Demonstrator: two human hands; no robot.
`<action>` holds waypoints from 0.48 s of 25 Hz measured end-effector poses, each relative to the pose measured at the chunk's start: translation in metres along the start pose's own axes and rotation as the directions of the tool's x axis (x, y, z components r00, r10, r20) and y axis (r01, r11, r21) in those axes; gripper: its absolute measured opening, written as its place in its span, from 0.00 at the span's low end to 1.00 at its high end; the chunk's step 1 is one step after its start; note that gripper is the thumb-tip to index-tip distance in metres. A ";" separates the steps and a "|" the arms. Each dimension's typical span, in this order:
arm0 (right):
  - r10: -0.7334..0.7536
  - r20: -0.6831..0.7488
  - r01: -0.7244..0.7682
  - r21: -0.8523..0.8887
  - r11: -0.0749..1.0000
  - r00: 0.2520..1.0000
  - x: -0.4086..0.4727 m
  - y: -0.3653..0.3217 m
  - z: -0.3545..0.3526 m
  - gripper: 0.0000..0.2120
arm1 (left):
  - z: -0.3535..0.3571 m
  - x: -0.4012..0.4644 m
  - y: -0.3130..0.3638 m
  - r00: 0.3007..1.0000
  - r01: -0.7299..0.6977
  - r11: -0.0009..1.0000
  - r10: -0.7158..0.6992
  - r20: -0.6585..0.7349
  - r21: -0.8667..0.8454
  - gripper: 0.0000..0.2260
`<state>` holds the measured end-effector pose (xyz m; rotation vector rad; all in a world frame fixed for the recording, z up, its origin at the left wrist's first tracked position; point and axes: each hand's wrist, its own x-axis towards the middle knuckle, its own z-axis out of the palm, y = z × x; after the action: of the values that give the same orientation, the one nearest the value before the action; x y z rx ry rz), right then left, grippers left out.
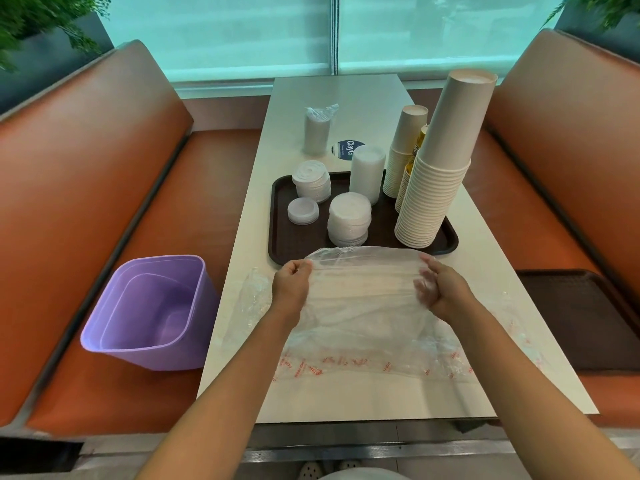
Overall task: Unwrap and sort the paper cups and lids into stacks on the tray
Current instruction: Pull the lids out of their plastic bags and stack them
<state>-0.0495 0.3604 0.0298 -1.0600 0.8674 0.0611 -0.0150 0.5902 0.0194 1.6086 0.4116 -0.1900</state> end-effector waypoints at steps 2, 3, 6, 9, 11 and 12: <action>-0.033 -0.011 0.030 -0.177 0.984 0.999 -0.003 0.001 0.000 0.10 | -0.002 -0.001 -0.001 1.000 0.017 0.999 -0.016 -0.007 0.030 0.06; -0.067 -0.031 0.057 -0.261 0.964 0.997 -0.004 0.001 -0.001 0.11 | -0.005 0.000 -0.001 0.999 0.033 0.998 -0.031 -0.028 0.052 0.05; -0.174 -0.080 0.133 -0.367 0.921 0.982 -0.003 0.003 -0.005 0.12 | -0.012 0.003 -0.006 0.993 0.082 0.980 -0.066 -0.093 0.179 0.08; -0.203 -0.100 0.143 -0.426 0.893 0.974 -0.004 0.005 -0.008 0.12 | -0.013 0.001 -0.011 0.994 0.088 0.931 -0.059 -0.093 0.355 0.04; -0.178 -0.082 0.119 -0.472 0.874 0.981 -0.004 0.006 -0.009 0.12 | -0.012 0.001 -0.010 0.995 0.090 0.920 -0.071 -0.065 0.381 0.08; -0.145 -0.061 0.097 -0.493 0.865 0.988 -0.004 0.007 -0.009 0.12 | -0.012 0.003 -0.009 0.994 0.110 0.940 -0.101 -0.043 0.323 0.13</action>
<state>-0.0609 0.3583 0.0258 -1.6052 0.8918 0.1304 -0.0169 0.6032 0.0106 1.9160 0.5071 -0.3330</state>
